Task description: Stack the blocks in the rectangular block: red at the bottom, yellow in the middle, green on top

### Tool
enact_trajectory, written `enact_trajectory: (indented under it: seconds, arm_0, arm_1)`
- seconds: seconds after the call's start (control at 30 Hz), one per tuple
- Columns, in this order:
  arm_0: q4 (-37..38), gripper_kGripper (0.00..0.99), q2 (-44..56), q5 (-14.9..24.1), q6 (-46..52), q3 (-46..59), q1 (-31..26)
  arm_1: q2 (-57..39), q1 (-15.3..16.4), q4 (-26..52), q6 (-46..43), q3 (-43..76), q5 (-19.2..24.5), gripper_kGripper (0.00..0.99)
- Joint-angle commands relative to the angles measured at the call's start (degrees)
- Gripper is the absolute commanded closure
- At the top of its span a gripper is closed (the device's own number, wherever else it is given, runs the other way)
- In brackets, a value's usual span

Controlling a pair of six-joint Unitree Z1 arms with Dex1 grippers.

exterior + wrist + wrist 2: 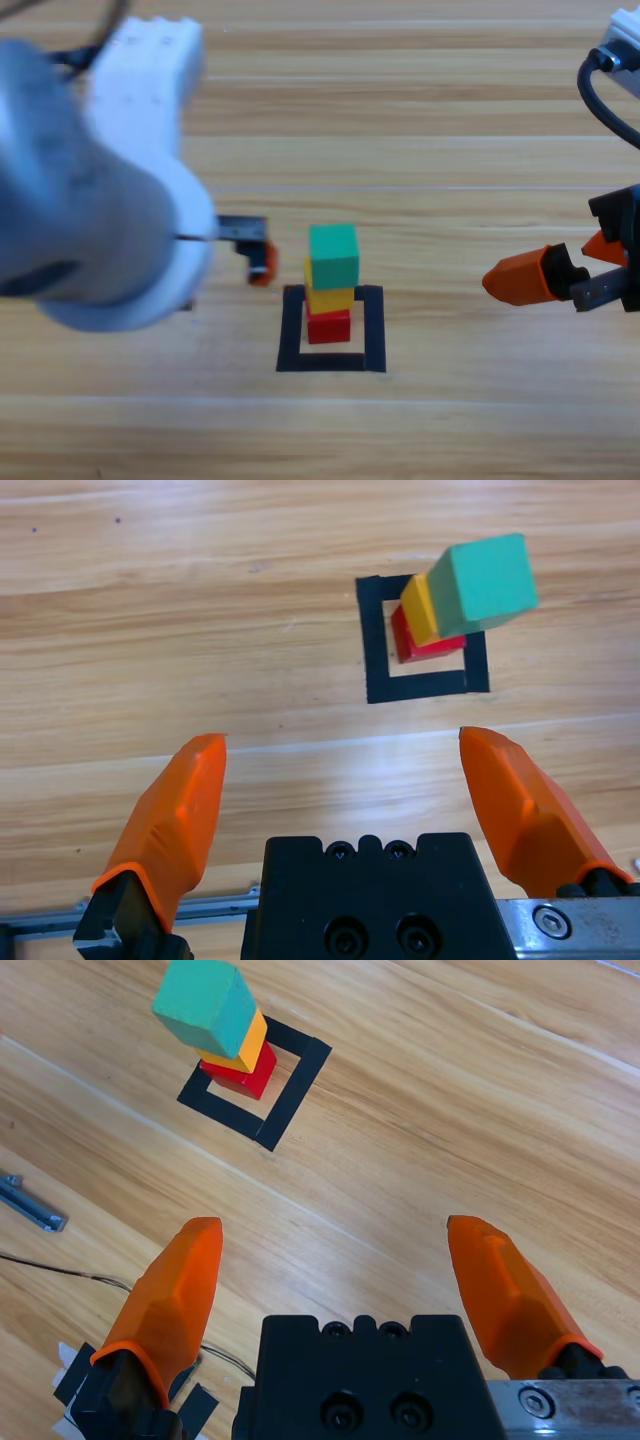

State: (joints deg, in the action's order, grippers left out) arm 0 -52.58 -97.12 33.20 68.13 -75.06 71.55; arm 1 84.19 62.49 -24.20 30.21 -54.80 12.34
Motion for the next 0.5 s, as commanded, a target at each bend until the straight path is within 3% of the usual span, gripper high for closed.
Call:
enact_trajectory:
  seconds: [0.03, 0.5]
  arm_0:
    - [5.30, 0.000, 8.61, 1.52, -2.92, 9.41, 1.22]
    - [6.53, 0.000, 13.71, 1.43, -4.59, 14.24, 1.14]
  arm_1:
    - [2.30, -0.35, 0.74, -0.50, 1.54, -0.39, 0.000]
    - [2.65, -0.35, 0.74, -0.50, 1.45, -0.39, 0.000]
